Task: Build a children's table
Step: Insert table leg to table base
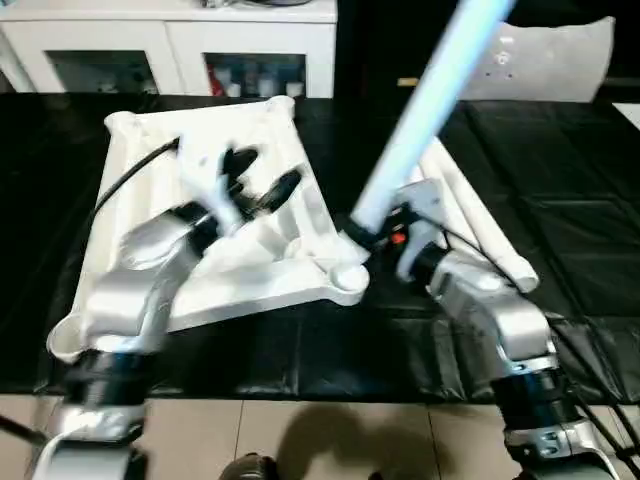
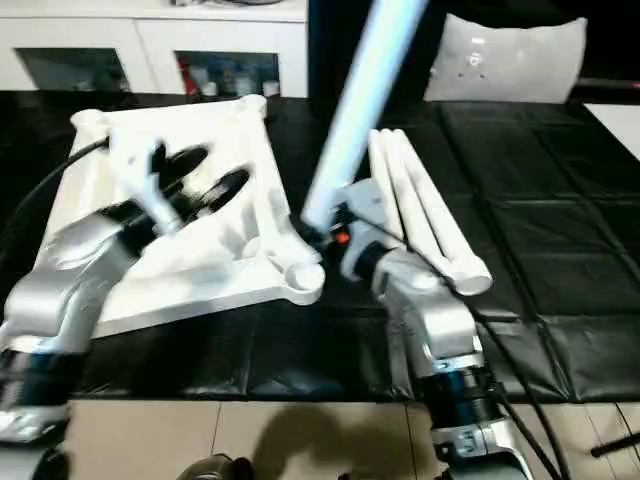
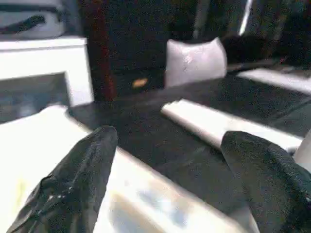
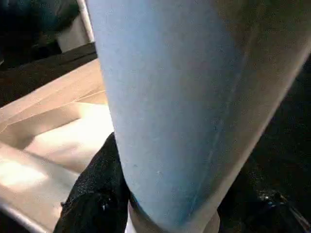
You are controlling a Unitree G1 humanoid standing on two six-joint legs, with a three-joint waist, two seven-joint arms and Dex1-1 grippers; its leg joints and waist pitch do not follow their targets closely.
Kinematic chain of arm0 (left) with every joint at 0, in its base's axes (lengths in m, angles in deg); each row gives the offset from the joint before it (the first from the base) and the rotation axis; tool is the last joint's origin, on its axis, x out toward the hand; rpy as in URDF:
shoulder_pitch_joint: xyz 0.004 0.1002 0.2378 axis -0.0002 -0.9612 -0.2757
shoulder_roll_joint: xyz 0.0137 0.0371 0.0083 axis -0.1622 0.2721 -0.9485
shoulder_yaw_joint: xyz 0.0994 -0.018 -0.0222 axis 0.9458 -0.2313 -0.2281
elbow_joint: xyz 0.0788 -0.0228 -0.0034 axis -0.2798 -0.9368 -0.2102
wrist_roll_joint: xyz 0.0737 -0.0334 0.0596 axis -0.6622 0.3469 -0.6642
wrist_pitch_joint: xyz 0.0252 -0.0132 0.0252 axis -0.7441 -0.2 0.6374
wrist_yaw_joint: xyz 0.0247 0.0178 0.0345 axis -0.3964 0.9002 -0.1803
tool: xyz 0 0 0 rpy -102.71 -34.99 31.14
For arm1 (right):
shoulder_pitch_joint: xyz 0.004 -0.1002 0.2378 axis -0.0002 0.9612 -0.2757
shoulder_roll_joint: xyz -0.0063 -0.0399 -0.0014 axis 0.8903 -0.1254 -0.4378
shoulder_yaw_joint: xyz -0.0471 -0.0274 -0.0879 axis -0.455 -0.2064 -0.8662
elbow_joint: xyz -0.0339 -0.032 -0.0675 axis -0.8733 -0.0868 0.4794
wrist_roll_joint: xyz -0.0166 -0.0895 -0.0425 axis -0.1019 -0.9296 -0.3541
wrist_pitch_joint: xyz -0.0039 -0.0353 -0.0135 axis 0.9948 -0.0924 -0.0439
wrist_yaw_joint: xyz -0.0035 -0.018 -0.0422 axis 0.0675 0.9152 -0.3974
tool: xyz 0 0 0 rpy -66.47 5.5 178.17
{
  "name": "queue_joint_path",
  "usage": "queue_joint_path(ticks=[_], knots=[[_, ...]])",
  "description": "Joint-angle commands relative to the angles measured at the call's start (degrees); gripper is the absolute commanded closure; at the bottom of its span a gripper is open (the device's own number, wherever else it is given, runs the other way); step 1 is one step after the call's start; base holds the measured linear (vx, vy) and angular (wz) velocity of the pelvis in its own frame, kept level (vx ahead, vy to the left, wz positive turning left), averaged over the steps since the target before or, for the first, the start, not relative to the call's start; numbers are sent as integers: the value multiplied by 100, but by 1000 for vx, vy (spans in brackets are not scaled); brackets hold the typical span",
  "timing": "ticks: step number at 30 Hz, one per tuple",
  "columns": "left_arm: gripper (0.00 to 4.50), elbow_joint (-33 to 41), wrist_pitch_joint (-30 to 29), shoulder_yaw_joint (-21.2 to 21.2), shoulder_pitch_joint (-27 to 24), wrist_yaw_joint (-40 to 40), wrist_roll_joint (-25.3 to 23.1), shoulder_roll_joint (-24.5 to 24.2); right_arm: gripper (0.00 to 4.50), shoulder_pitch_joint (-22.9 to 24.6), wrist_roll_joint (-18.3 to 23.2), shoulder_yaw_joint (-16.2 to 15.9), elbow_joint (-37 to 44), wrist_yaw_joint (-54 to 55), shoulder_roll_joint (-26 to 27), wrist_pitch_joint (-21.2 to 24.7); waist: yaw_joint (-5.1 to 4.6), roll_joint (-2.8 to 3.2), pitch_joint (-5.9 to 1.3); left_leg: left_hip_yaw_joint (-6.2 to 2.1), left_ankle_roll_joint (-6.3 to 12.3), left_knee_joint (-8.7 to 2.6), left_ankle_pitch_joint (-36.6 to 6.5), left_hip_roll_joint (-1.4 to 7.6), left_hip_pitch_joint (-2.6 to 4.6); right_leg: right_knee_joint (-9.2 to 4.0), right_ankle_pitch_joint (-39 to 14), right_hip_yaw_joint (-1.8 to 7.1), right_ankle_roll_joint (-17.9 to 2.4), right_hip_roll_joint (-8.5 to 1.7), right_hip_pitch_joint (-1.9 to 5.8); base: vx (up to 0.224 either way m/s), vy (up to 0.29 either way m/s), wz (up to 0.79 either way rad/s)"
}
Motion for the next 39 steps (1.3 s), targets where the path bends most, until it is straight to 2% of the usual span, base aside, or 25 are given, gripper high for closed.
queue_joint_path(ticks=[1, 2, 3, 4, 8, 9, 11, 13, 14, 15, 20, 22, 24, 25, 27, 28, 29, 30, 32, 33, 34, 38, 39], knots=[[49, 154, 17, 207, -167, -217, -185, -239, 259, -22, 3, 100, 160, 119, -29, 71, -14, 81, -502, -109, 10, -368, -719, 307, 226, -352, 262, 154, -1369, -353, 183, 0, 0, 0], [49, 179, 4, 220, -197, -242, -193, -276, 259, -13, 24, 116, 202, 131, -30, 114, -17, 75, -502, -111, -27, -384, -798, 314, 226, -345, 187, 151, -1352, -346, 183, 0, 0, 0], [49, 228, -29, 231, -250, -274, -196, -327, 259, 8, 61, 138, 297, 157, -32, 209, -21, 95, -474, -109, -84, -398, -931, 311, 242, -362, 73, 153, -1340, -337, 164, 0, 0, 0], [49, 260, -43, 246, -287, -297, -204, -356, 259, 26, 94, 149, 376, 176, -41, 318, -29, 49, -452, -105, -96, -415, -971, 313, 237, -374, 30, 160, -1329, -333, 160, 0, 0, 0], [49, 399, -7, 488, -544, -491, -410, -562, 259, 90, 56, 167, 544, 290, -76, 490, -22, 50, -450, -107, -173, -426, -1138, 313, 251, -388, -259, 171, -1267, -355, 153, 0, 0, 0], [49, 418, -1, 540, -597, -521, -464, -603, 259, 92, 76, 165, 555, 274, -75, 527, -37, 45, -440, -112, -188, -437, -1167, 310, 234, -398, -337, 175, -1240, -363, 155, 0, 0, 0], [49, 442, 7, 588, -646, -551, -508, -640, 259, 95, 94, 162, 576, 266, -78, 565, -40, 30, -447, -107, -200, -431, -1157, 309, 238, -398, -364, 181, -1226, -365, 156, 0, 0, 0], [49, 468, 37, 704, -718, -647, -563, -706, 259, 102, 111, 188, 615, 304, -58, 559, -38, 40, -447, -106, -196, -431, -1105, 309, 233, -396, -309, 181, -1217, -361, 149, 0, 0, 0], [49, 485, 64, 789, -761, -721, -622, -772, 259, 114, 67, 148, 616, 270, -88, 517, -25, -13, -463, -106, -165, -429, -1048, 311, 231, -392, -282, 178, -1221, -368, 162, 0, 0, 0], [49, 508, 78, 839, -797, -776, -664, -822, 259, 130, 35, 115, 645, 249, -108, 518, -19, 17, -462, -107, -146, -429, -1000, 311, 231, -387, -260, 176, -1215, -368, 152, 0, 0, 0], [49, 665, -53, 885, -897, -932, -606, -915, 259, 292, 47, 82, 714, 139, -156, 405, 8, 34, -466, -104, -161, -429, -1033, 312, 239, -386, -214, 177, -1224, -370, 149, 0, 0, 0], [49, 690, -56, 871, -930, -986, -605, -963, 259, 342, 12, 73, 755, 167, -154, 395, 28, 117, -460, -127, -236, -443, -1122, 306, 237, -370, -208, 164, -1245, -365, 143, 0, 0, 0], [49, 707, -87, 857, -936, -1048, -573, -1000, 259, 380, 165, 155, 893, 173, -99, 552, 14, 105, -444, -125, -290, -456, -1289, 299, 241, -383, -268, 169, -1236, -356, 140, 0, 0, 0], [49, 741, -115, 857, -936, -1105, -530, -1013, 259, 406, 217, 172, 1005, 185, -86, 630, 20, 124, -439, -129, -292, -459, -1313, 299, 242, -384, -277, 171, -1231, -362, 137, 0, 0, 0], [49, 762, -131, 872, -931, -1148, -509, -1017, 259, 422, 198, 167, 1048, 223, -85, 649, 15, 88, -431, -127, -279, -467, -1324, 301, 242, -392, -337, 177, -1206, -363, 138, 0, 0, 0], [49, 764, -136, 898, -925, -1180, -506, -1012, 259, 432, 199, 173, 1058, 243, -72, 656, 14, 96, -431, -125, -280, -465, -1320, 300, 246, -395, -342, 178, -1208, -364, 134, 0, 0, 0], [49, 765, -138, 909, -923, -1193, -505, -1010, 259, 436, 200, 175, 1062, 251, -67, 659, 9, 79, -426, -123, -279, -469, -1330, 301, 245, -400, -397, 179, -1210, -365, 131, 0, 0, 0], [49, 707, -99, 1015, -903, -1316, -520, -1005, 259, 442, 191, 227, 1047, 319, 23, 450, 10, 82, -412, -121, -278, -476, -1358, 303, 246, -416, -484, 186, -1199, -374, 114, 0, 0, 0], [49, 624, -89, 1099, -897, -1458, -519, -1027, 259, 430, 102, 225, 1041, 432, 65, 320, -6, 143, -408, -128, -341, -486, -1456, 301, 260, -423, -549, 179, -1168, -355, 94, 0, 0, 0], [49, 544, -103, 1156, -886, -1559, -510, -1030, 259, 437, 20, 167, 1057, 456, 9, 391, -8, 121, -410, -132, -348, -486, -1442, 300, 255, -418, -506, 179, -1168, -354, 107, 0, 0, 0], [49, 489, -87, 1185, -866, -1604, -511, -1023, 259, 440, -9, 139, 1056, 439, -25, 414, -11, 151, -426, -134, -374, -485, -1410, 296, 260, -408, -418, 173, -1169, -347, 117, 0, 0, 0], [49, 167, 55, 1283, -688, -1775, -530, -894, 259, 584, 72, 75, 1274, 293, -143, 550, -21, 146, -434, -121, -335, -466, -1335, 286, 256, -410, -264, 182, -1187, -352, 143, 0, 0, 0], [67, 45, 159, 1352, -618, -1851, -597, -887, 259, 653, 49, 35, 1354, 269, -182, 541, -4, 149, -431, -121, -302, -464, -1325, 288, 255, -425, -276, 188, -1159, -351, 142, 0, 0, 0]])
